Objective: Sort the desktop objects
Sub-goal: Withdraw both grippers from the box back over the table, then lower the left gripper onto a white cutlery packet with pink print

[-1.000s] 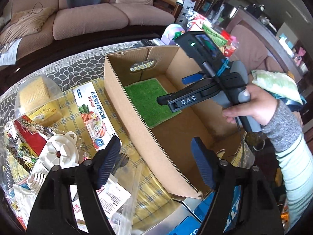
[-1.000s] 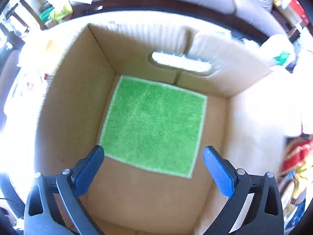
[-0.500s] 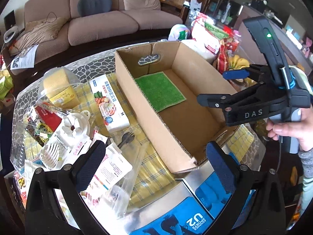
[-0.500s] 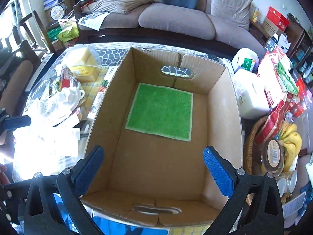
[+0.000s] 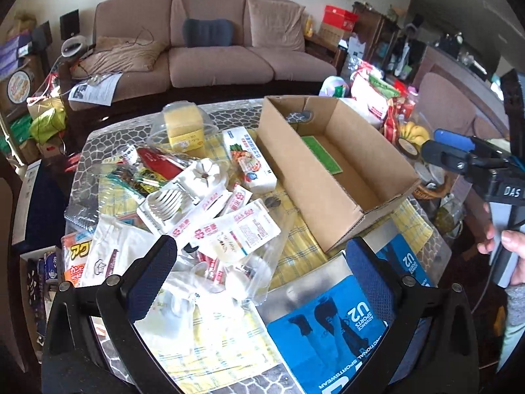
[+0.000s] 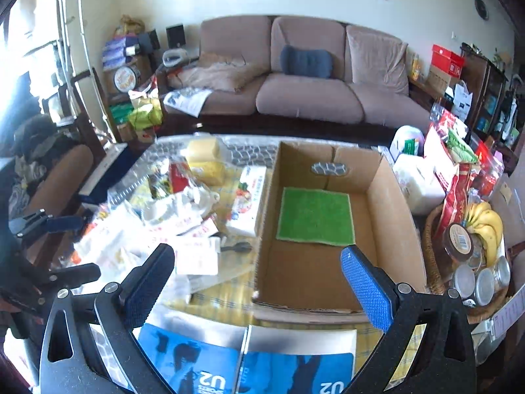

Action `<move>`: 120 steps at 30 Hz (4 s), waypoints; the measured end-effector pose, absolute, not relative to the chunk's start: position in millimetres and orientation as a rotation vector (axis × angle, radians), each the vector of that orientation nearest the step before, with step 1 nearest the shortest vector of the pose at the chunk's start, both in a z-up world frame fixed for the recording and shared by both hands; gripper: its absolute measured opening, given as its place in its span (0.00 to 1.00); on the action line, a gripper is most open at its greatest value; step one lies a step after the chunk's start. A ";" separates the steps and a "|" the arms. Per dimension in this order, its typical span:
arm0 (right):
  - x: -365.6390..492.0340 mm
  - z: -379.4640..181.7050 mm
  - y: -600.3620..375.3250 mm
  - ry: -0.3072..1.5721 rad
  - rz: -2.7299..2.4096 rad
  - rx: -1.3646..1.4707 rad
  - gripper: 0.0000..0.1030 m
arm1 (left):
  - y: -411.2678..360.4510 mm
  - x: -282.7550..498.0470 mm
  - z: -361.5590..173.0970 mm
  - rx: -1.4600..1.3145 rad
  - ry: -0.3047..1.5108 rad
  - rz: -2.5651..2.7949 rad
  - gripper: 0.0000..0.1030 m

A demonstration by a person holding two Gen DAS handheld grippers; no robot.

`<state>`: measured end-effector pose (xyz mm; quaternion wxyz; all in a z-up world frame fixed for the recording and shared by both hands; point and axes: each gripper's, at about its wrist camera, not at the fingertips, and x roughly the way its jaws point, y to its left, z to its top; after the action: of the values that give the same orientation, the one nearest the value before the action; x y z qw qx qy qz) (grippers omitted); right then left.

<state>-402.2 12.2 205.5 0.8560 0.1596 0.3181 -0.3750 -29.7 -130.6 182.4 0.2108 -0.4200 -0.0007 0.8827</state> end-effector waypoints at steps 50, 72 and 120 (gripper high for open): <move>-186.4 94.9 -73.8 0.755 -0.866 0.408 0.53 | -272.0 -101.6 87.9 -1.114 -0.312 2.488 0.60; -241.7 55.0 23.2 0.826 -0.659 0.513 0.68 | -213.2 -90.8 50.8 -1.230 -0.096 2.337 0.68; -281.7 16.1 33.0 0.729 -0.788 0.867 0.68 | -183.2 -104.6 15.7 -1.398 0.124 2.301 0.30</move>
<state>-281.7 33.0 16.1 0.7713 0.3998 0.3361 -0.3637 -104.6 -183.2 15.7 0.2214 -0.5057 0.0449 0.8326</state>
